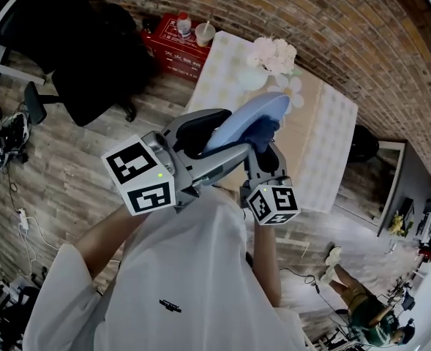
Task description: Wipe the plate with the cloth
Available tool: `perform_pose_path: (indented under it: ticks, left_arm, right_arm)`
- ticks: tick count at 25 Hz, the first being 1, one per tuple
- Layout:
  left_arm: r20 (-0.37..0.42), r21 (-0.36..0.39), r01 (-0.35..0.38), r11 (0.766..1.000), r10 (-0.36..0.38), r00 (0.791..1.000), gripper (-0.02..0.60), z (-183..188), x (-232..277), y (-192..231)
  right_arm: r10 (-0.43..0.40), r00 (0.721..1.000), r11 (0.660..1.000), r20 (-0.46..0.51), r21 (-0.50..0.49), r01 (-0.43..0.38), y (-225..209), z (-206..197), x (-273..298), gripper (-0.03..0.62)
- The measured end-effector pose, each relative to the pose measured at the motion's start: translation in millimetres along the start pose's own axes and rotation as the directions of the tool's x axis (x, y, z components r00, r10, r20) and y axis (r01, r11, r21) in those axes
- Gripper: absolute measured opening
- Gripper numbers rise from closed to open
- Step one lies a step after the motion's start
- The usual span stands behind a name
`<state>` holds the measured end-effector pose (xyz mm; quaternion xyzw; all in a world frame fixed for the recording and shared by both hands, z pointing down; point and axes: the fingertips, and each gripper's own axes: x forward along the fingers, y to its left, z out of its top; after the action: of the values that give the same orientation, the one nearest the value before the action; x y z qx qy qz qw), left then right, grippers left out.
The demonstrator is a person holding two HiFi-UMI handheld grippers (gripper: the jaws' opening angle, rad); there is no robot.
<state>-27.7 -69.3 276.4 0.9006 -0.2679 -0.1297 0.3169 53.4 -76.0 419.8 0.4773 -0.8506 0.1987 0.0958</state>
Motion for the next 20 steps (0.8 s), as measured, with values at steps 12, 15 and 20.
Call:
perform_pose_path:
  ticks: [12, 15, 20]
  left_arm:
    - [0.018, -0.028, -0.033, 0.999, 0.034, 0.999, 0.275, 2, -13, 21]
    - [0.021, -0.025, -0.043, 0.999, 0.043, 0.999, 0.275, 2, -13, 25]
    - [0.025, -0.020, -0.050, 0.999, 0.051, 0.998, 0.275, 2, -12, 27]
  right_arm:
    - [0.089, 0.991, 0.996, -0.096, 0.005, -0.089, 53, -39, -2, 0.126]
    - [0.117, 0.988, 0.993, -0.100, 0.018, -0.116, 66, -42, -3, 0.126]
    - [0.160, 0.982, 0.987, -0.099, 0.045, -0.157, 85, -39, -8, 0.126]
